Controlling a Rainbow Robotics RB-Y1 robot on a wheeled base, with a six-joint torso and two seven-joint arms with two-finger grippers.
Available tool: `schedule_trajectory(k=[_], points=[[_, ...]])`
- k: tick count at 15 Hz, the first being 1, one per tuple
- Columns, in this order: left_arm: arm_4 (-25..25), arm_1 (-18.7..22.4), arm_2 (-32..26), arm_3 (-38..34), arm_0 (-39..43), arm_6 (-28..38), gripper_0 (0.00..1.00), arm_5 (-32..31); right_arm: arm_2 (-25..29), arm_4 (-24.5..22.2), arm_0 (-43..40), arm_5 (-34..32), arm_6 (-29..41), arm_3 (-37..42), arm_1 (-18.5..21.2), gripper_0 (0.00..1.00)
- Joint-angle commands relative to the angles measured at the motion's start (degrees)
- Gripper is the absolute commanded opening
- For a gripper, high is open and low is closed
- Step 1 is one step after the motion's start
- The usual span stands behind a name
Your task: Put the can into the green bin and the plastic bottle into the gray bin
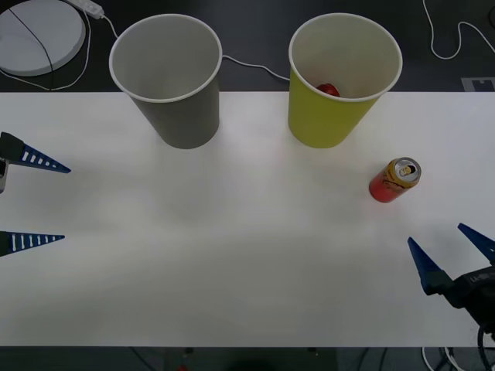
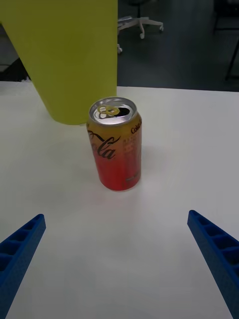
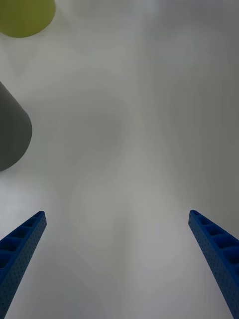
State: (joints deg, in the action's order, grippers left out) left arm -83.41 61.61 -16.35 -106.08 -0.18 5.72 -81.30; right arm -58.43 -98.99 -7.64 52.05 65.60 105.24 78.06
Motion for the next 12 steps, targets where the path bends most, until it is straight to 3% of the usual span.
schedule_trajectory(k=[1,5,12], points=[[0.01,0.0,0.0,0.0,0.0,0.0,1.0,0.0,-7.31,-0.07,7.46,4.11,0.76,-6.28,-3.79,1.0],[0.01,0.0,0.0,0.0,0.0,0.0,1.0,0.0,-11.09,0.2,13.09,6.13,1.11,-13.4,-8.89,1.0],[0.01,0.0,0.0,0.0,0.0,0.0,1.0,0.0,-11.09,1.08,18.01,6.22,0.67,-20.25,-15.22,1.0]])
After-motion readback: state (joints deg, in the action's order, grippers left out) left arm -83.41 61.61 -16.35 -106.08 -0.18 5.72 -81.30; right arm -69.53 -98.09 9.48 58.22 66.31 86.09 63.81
